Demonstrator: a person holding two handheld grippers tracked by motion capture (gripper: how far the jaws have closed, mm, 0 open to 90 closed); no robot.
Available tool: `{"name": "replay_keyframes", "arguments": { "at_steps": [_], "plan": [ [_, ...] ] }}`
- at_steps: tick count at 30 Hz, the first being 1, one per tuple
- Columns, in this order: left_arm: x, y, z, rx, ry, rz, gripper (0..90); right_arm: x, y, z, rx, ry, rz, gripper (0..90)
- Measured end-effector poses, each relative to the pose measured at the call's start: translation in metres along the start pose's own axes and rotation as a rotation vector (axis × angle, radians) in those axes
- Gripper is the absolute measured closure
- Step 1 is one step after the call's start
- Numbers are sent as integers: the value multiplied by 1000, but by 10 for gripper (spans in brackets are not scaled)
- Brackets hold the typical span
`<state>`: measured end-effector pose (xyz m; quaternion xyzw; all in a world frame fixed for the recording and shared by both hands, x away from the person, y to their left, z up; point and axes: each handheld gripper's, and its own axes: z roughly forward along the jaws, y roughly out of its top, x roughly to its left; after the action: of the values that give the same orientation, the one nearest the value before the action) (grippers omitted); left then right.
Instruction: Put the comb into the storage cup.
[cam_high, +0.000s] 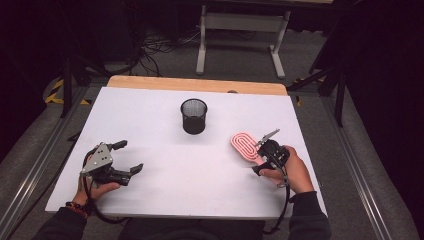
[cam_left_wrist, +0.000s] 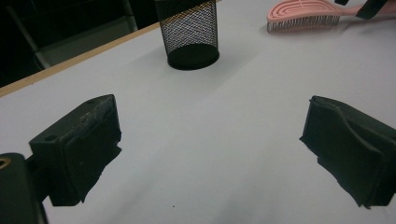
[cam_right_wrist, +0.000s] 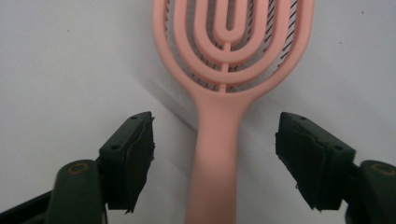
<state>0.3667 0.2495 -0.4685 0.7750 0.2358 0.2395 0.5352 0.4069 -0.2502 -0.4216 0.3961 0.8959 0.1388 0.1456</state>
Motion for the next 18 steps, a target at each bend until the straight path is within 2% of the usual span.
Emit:
{"name": "replay_keyframes", "arguments": {
  "at_steps": [6,7,9,11,15,18],
  "plan": [
    [1,0,3,16,-14,-4,57,-3,4,8,18,24,-1,416],
    [1,0,4,17,-14,-3,66,-3,6,9,26,37,-9,484],
    [1,-1,4,20,-23,0,71,-4,7,10,31,40,-18,504],
    [1,0,4,25,-27,6,78,-3,8,12,40,30,-22,603],
    [1,0,5,29,-38,6,83,-3,6,15,48,35,-31,668],
    [1,0,6,31,-41,10,86,-4,5,15,40,44,-32,680]
  ]
}}
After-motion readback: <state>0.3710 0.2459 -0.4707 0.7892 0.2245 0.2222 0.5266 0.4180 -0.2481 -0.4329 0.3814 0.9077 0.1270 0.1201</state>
